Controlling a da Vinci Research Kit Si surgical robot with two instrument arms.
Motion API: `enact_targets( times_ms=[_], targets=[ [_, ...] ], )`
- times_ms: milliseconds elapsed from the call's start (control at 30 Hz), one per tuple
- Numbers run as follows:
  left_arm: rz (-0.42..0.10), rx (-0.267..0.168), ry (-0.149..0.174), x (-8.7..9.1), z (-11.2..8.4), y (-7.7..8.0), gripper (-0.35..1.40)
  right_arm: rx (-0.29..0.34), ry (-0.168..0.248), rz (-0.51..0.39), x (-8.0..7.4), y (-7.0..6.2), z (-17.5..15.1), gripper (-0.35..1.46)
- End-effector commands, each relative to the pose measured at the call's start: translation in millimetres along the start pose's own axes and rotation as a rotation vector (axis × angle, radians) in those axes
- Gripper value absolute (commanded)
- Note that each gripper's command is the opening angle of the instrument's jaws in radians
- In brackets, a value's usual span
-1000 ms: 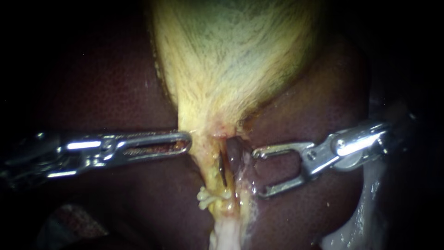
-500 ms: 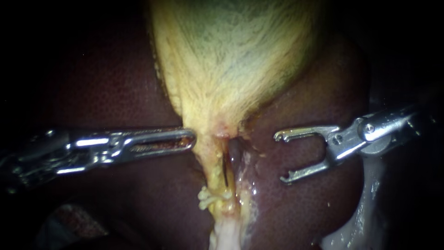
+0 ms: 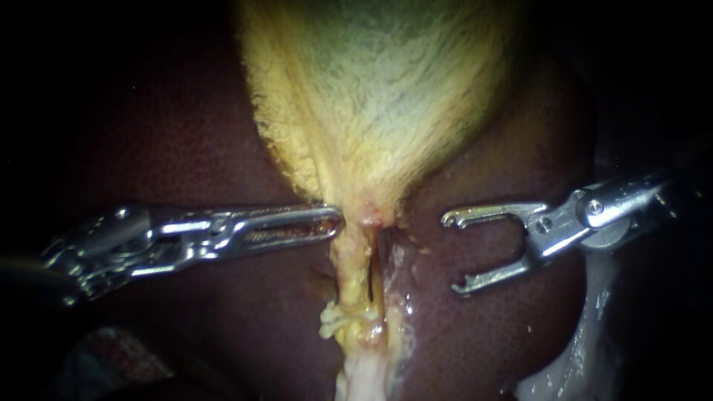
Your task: Going back second clip left tube
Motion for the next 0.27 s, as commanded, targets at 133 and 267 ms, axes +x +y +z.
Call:
enact_targets(
  times_ms=[133,267],
  targets=[
    [0.000,0.001,0.000,0.0,0.0,0.0,-0.35,0.000,0.000,0.000,0.0,0.0,0.0,0.60],
    [0.000,0.001,0.000,0.0,0.1,0.0,-0.35,0.000,0.000,0.000,0.0,-0.1,-0.1,0.60]
  ],
)
